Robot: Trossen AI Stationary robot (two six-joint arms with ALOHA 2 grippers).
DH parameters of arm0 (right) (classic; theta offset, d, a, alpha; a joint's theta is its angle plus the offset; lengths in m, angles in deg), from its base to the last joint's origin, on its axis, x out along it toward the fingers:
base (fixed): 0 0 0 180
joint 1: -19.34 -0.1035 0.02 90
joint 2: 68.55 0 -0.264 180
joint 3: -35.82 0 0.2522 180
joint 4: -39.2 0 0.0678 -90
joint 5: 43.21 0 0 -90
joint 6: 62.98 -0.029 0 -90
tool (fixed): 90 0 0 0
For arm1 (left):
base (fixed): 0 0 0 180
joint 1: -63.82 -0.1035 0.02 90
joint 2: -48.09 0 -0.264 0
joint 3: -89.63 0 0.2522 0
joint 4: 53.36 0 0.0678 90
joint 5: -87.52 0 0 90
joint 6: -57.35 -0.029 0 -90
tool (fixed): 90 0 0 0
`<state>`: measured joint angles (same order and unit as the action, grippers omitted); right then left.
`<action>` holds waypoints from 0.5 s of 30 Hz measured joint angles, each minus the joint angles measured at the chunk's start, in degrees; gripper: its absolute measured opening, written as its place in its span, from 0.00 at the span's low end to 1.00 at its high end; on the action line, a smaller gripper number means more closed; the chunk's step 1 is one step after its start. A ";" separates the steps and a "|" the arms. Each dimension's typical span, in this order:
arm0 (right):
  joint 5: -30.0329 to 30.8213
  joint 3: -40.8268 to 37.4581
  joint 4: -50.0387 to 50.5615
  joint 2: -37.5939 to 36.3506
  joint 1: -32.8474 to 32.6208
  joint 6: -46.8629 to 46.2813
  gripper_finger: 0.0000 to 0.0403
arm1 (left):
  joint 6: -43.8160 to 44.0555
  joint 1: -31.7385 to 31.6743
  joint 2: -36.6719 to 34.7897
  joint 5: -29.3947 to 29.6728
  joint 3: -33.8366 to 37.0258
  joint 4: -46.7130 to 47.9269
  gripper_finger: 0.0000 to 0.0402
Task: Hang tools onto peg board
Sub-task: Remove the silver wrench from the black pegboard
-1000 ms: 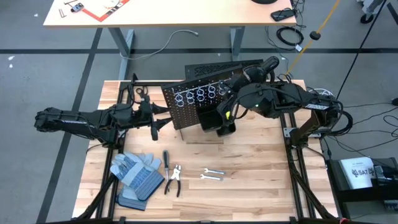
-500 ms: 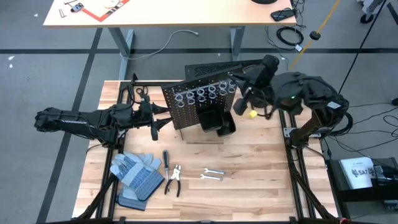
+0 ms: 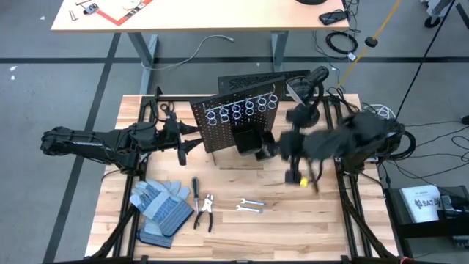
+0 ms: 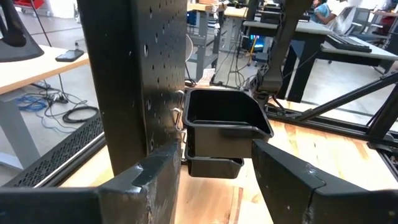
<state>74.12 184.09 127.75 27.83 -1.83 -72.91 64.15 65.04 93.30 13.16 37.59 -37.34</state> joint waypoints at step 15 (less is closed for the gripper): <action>-21.49 -0.06 14.95 26.57 -7.24 -9.27 0.00 | 0.35 0.01 0.00 0.00 0.00 -0.54 0.51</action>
<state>52.63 184.04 142.70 54.40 -9.07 -82.17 64.50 65.05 93.30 13.16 37.59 -37.88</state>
